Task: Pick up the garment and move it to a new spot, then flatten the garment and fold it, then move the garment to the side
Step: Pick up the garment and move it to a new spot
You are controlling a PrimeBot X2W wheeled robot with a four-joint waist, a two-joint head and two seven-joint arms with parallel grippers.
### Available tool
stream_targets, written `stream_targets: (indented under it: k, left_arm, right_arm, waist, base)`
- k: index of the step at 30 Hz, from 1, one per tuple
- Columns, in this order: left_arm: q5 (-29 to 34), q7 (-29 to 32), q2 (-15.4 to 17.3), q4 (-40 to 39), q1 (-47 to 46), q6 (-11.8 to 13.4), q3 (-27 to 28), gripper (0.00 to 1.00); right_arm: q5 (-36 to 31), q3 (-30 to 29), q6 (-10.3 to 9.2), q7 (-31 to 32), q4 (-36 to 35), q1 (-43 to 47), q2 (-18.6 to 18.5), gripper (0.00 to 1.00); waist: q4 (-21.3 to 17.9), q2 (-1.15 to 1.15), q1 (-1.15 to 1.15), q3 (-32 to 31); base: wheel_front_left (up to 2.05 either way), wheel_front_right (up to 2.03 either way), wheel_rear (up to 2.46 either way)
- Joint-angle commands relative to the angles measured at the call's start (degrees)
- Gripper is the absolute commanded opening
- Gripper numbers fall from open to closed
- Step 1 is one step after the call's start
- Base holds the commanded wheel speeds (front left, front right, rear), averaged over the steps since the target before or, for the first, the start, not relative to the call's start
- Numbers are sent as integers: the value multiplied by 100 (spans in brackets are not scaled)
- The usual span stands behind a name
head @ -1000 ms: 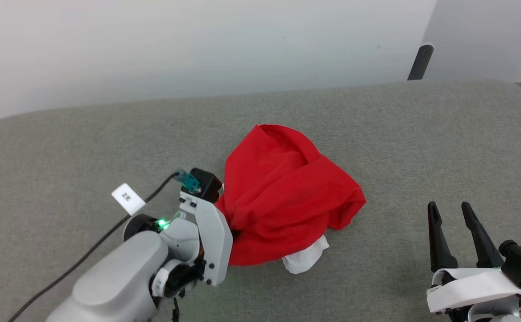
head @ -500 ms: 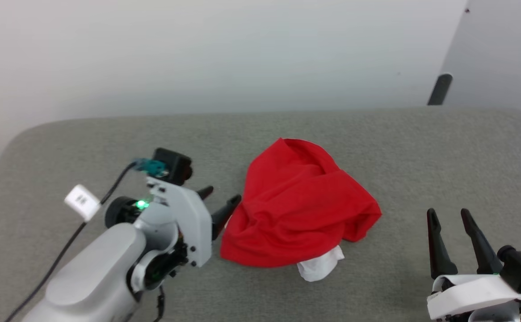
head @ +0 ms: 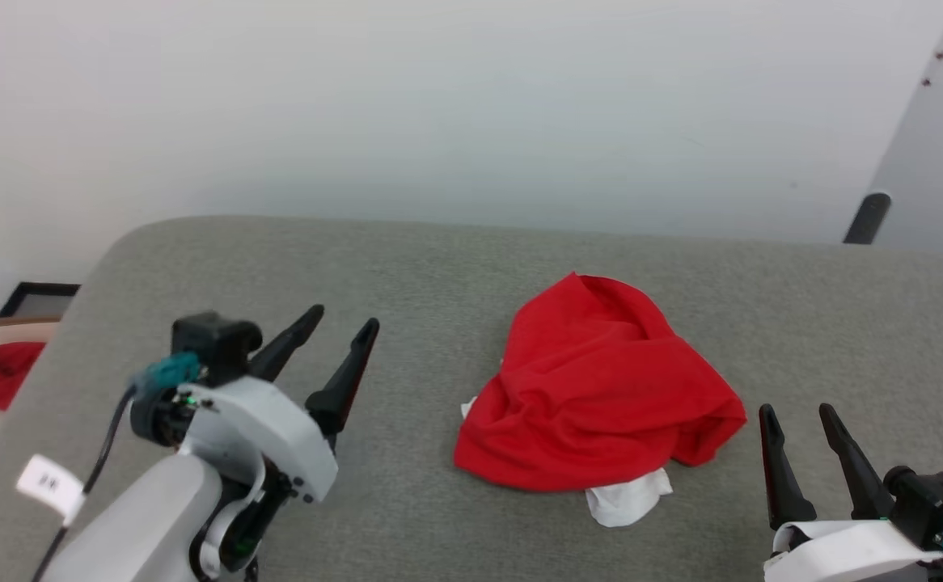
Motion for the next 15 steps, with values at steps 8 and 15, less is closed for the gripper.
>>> stream_targets:
  k: [8,15]
  left_arm:
    - [363,-987,122,128,605,133,306,100]
    - [773,-1110,15,22,1202,257,1018,100]
  right_arm:
    - [-60,-126,4,-188,64,253,6,100]
    - [-244,-376,4,-328,47,389,6,100]
  waist:
    - [393,0,0,-210]
    - [442,0,0,-248]
  base:
    - [0,0,0]
    - [0,0,0]
